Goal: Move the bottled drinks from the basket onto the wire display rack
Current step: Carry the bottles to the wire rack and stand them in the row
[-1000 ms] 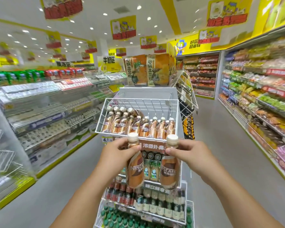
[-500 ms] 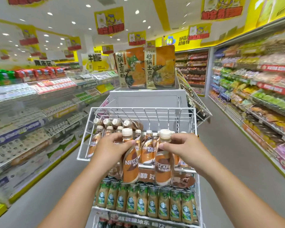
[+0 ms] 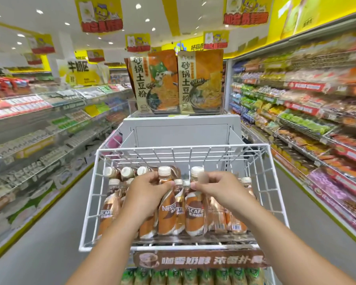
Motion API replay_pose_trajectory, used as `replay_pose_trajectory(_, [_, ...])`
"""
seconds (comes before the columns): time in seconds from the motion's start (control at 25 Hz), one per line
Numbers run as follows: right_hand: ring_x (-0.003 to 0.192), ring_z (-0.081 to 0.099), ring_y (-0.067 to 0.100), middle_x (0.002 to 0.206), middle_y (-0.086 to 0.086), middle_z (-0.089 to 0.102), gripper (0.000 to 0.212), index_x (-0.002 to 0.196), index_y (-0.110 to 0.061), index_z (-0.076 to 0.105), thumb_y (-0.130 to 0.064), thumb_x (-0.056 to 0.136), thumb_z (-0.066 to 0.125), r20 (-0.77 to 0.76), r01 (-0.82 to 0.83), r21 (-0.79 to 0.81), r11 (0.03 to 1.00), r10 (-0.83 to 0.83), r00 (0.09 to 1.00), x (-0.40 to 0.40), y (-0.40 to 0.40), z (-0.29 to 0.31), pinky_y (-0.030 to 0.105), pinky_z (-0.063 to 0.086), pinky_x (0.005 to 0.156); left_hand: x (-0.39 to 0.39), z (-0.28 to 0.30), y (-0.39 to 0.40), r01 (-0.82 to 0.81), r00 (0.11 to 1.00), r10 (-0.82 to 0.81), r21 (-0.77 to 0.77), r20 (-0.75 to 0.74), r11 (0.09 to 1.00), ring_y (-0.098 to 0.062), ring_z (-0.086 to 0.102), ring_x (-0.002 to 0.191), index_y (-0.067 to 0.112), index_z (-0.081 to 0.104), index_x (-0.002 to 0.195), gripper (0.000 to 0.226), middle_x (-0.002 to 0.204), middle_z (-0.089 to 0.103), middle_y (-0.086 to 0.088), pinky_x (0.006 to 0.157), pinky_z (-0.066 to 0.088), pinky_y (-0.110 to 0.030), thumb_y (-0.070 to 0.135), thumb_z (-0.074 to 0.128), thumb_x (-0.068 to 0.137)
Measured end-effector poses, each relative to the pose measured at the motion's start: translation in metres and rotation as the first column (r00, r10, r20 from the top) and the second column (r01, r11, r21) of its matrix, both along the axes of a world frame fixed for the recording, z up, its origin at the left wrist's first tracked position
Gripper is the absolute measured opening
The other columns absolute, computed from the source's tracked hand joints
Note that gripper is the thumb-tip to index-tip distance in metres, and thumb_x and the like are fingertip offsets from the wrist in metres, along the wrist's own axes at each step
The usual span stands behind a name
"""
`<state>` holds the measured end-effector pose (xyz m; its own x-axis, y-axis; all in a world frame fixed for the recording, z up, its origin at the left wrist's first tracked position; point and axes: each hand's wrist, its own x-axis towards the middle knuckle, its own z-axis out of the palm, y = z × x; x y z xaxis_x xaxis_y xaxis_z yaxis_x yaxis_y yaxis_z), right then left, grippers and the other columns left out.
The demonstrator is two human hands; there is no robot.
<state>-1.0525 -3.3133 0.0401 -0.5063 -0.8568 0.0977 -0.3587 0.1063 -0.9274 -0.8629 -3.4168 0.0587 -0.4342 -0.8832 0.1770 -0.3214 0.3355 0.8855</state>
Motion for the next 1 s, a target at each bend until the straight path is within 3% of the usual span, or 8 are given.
replay_pose_trajectory(0.12, [0.099, 0.073, 0.008, 0.107, -0.009, 0.078, 0.07, 0.113, -0.021, 0.077, -0.069, 0.062, 0.083, 0.005, -0.036, 0.035, 0.999, 0.036, 0.999, -0.004, -0.02, -0.011, 0.033, 0.055, 0.095, -0.012, -0.014, -0.013, -0.066, 0.997, 0.066, 0.008, 0.027, 0.998, -0.001, 0.064, 0.074, 0.038, 0.061, 0.069, 0.026, 0.072, 0.064, 0.021, 0.07, 0.053, -0.025, 0.034, 0.082, 0.084])
replay_pose_trajectory(0.24, [0.083, 0.076, 0.008, 0.089, -0.009, 0.08, 0.031, 0.097, -0.02, 0.08, -0.047, 0.081, 0.082, 0.021, -0.078, 0.075, 0.994, 0.077, 0.997, -0.01, -0.032, -0.016, 0.029, 0.056, 0.081, -0.023, -0.02, -0.021, -0.118, 0.986, 0.119, -0.017, 0.118, 0.993, -0.006, 0.051, 0.056, 0.025, 0.057, 0.065, 0.034, 0.062, 0.056, 0.012, 0.054, 0.039, -0.027, 0.041, 0.081, 0.084])
replay_pose_trajectory(0.36, [0.083, 0.077, 0.02, 0.082, -0.004, 0.08, 0.031, 0.086, -0.016, 0.08, -0.047, 0.08, 0.083, 0.0, -0.067, 0.122, 0.99, 0.068, 0.998, -0.014, -0.045, -0.027, 0.039, 0.058, 0.084, -0.032, -0.027, -0.028, -0.159, 0.965, 0.164, -0.041, 0.203, 0.986, -0.011, 0.046, 0.05, 0.019, 0.055, 0.06, 0.042, 0.055, 0.052, 0.007, 0.049, 0.029, -0.029, 0.043, 0.081, 0.081])
replay_pose_trajectory(0.44, [0.087, 0.076, 0.026, 0.083, 0.0, 0.08, 0.035, 0.085, -0.017, 0.081, -0.05, 0.078, 0.082, 0.007, -0.057, 0.154, 0.986, 0.057, 0.998, -0.017, -0.05, -0.033, 0.043, 0.059, 0.087, -0.038, -0.032, -0.029, -0.167, 0.94, 0.18, -0.067, 0.289, 0.984, -0.013, 0.051, 0.055, 0.018, 0.06, 0.064, 0.04, 0.058, 0.057, 0.006, 0.051, 0.032, -0.028, 0.047, 0.081, 0.08])
replay_pose_trajectory(0.6, [0.08, 0.076, 0.018, 0.081, -0.005, 0.08, 0.032, 0.086, -0.02, 0.081, -0.051, 0.08, 0.08, 0.003, -0.034, 0.199, 0.979, 0.034, 0.999, -0.02, -0.055, -0.04, 0.044, 0.06, 0.089, -0.046, -0.041, -0.032, -0.163, 0.925, 0.189, -0.105, 0.33, 0.981, -0.024, 0.067, 0.082, 0.01, 0.071, 0.099, 0.044, 0.085, 0.07, -0.004, 0.071, 0.052, -0.035, 0.048, 0.08, 0.08])
replay_pose_trajectory(0.72, [0.085, 0.077, 0.023, 0.085, -0.001, 0.079, 0.039, 0.09, -0.016, 0.078, -0.053, 0.079, 0.079, -0.044, 0.01, 0.224, 0.975, -0.001, 0.999, -0.017, -0.06, -0.046, 0.046, 0.06, 0.089, -0.05, -0.047, -0.032, -0.163, 0.923, 0.188, -0.103, 0.335, 0.981, -0.028, 0.068, 0.101, 0.006, 0.067, 0.121, 0.059, 0.111, 0.072, -0.01, 0.08, 0.054, -0.039, 0.048, 0.08, 0.081])
replay_pose_trajectory(0.88, [0.092, 0.072, 0.015, 0.098, -0.007, 0.075, 0.037, 0.097, -0.023, 0.071, -0.054, 0.08, 0.08, -0.073, 0.062, 0.226, 0.972, -0.047, 0.996, -0.014, -0.062, -0.048, 0.041, 0.058, 0.092, -0.05, -0.045, -0.029, -0.163, 0.897, 0.214, -0.162, 0.387, 0.973, -0.024, 0.066, 0.11, 0.016, 0.063, 0.13, 0.059, 0.119, 0.071, -0.003, 0.078, 0.05, -0.036, 0.052, 0.076, 0.084])
replay_pose_trajectory(1.0, [0.095, 0.072, 0.012, 0.106, -0.01, 0.075, 0.062, 0.117, -0.02, 0.072, -0.061, 0.072, 0.081, -0.015, 0.064, 0.209, 0.976, -0.062, 0.998, -0.012, -0.062, -0.05, 0.04, 0.059, 0.092, -0.05, -0.048, -0.026, -0.157, 0.9, 0.221, -0.194, 0.375, 0.968, -0.024, 0.061, 0.125, 0.017, 0.052, 0.146, 0.066, 0.136, 0.065, -0.005, 0.088, 0.048, -0.033, 0.045, 0.073, 0.09])
